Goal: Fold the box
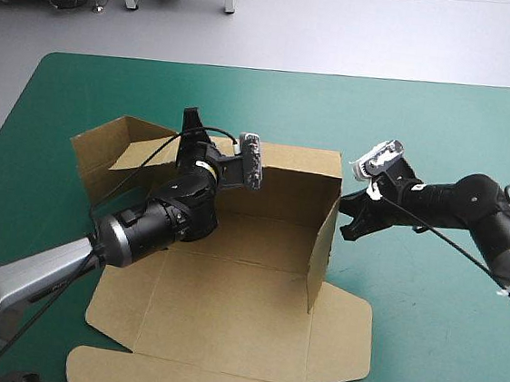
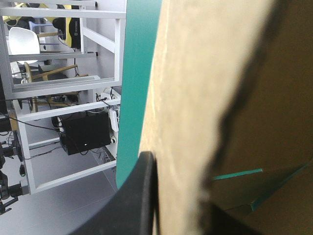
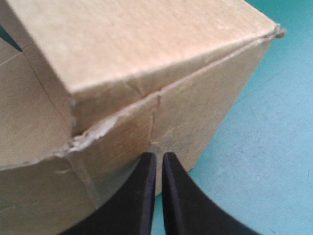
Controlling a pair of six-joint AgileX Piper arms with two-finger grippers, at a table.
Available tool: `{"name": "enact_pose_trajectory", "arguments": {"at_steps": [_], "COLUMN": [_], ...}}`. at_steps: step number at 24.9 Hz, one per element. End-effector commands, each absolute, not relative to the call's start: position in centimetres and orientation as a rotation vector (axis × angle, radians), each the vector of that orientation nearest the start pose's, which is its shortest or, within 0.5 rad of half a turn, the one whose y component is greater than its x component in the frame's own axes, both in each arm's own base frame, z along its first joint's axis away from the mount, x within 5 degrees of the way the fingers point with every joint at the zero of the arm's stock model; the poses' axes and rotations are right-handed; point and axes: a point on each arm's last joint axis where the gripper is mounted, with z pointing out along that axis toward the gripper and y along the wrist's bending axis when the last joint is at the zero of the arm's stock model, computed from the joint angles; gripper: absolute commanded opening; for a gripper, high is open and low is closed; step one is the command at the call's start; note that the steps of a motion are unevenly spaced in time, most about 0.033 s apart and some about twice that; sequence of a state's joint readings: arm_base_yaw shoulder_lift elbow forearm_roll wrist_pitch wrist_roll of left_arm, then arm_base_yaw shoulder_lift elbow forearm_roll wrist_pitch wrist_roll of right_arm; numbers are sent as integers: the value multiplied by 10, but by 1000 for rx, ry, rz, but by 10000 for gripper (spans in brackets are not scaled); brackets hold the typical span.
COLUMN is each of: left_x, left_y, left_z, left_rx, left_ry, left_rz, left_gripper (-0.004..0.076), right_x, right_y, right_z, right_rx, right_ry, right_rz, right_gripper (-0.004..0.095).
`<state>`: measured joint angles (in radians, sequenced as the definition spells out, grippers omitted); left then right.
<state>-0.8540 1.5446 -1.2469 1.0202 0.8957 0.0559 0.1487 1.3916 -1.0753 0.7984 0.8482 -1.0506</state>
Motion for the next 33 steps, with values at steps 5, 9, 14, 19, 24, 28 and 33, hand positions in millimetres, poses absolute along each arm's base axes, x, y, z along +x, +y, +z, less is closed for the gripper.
{"name": "enact_pose_trajectory", "arguments": {"at_steps": [5,9,14,19,24,28,33], "left_x": [257,257,260,275,274,268,264], "left_y": [-211,-212,-219,-237,-241,-239,-233], "left_z": [343,343,349,368,379,375,359], "left_rx": [1387,1386,1312,1263,1238,1291,1338], "left_ry": [1714,1708,1825,1885,1919,1961,1940], "left_rz": [765,760,665,672,606,581,601], "left_gripper": [-9,-8,-8,-8,-9,-9,-9], "right_x": [260,258,267,270,268,270,256], "right_y": [94,102,111,115,118,109,102], "right_z": [336,337,340,340,337,337,354], "right_rx": [-992,-991,-909,-824,-817,-758,-771], "right_ry": [2145,2128,2070,2085,2136,2191,2142], "right_rz": [660,702,594,544,507,395,341], "right_gripper": [542,623,622,622,612,543,538]}}
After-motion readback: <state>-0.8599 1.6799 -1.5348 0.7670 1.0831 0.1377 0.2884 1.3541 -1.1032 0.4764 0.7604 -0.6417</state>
